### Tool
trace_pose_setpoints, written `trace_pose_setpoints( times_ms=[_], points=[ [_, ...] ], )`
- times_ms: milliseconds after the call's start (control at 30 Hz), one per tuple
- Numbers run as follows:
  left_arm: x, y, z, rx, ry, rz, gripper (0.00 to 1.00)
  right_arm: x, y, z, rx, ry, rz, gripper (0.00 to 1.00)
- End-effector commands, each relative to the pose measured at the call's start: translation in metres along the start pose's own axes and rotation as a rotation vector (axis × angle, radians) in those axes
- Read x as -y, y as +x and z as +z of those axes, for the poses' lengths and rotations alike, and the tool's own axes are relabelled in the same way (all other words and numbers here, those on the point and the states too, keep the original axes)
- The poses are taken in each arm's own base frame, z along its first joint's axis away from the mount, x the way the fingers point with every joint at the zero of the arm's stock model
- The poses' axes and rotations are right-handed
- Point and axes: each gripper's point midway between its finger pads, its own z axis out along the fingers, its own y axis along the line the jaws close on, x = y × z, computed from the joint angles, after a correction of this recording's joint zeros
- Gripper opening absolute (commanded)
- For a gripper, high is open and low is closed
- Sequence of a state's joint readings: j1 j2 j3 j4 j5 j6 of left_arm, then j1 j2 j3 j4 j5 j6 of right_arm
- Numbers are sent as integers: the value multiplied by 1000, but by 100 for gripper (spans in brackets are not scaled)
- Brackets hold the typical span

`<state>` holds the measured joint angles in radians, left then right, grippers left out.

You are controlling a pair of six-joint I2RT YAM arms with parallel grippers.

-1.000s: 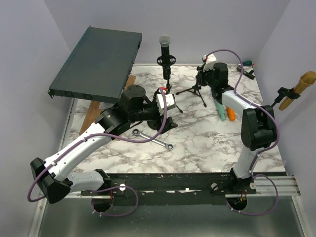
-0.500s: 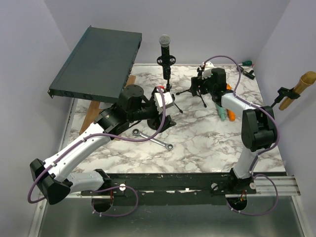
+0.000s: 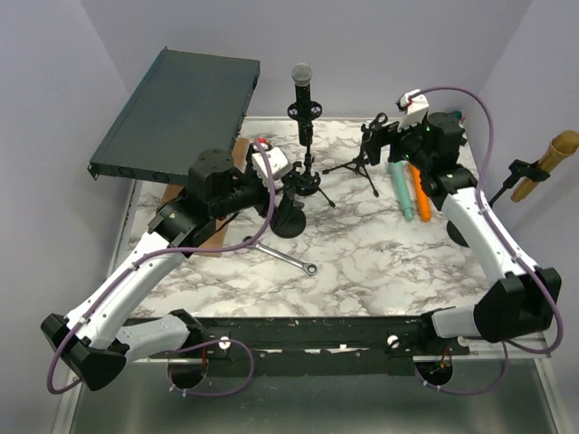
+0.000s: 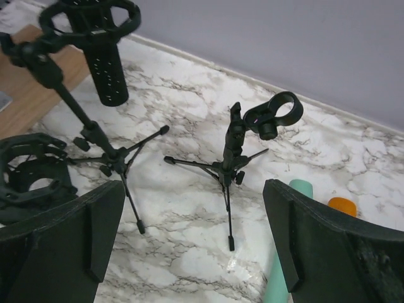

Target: Remove the microphone from the stand

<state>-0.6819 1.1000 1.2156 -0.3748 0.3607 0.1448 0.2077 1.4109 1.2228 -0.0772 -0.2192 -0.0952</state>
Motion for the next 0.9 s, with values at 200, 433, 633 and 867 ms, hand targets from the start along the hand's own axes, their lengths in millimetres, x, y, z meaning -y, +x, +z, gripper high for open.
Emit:
trace_pose_setpoints(
  times_ms=[200,433,633,867],
  points=[
    [-19,-28,-37,103,-73,-85,99,-43,-69,-40,76,-220,-3,100],
    [-15,-28,-47,121,-71,-56,98,-53,-99,4,141,-294,-23,100],
    [-15,-23,-49,114,-73,-26,99,-72,-109,51,167,-383,-27,99],
    [-19,-15,-45,97,-79,-12,98,-107,-89,83,122,-485,-7,95]
  ],
)
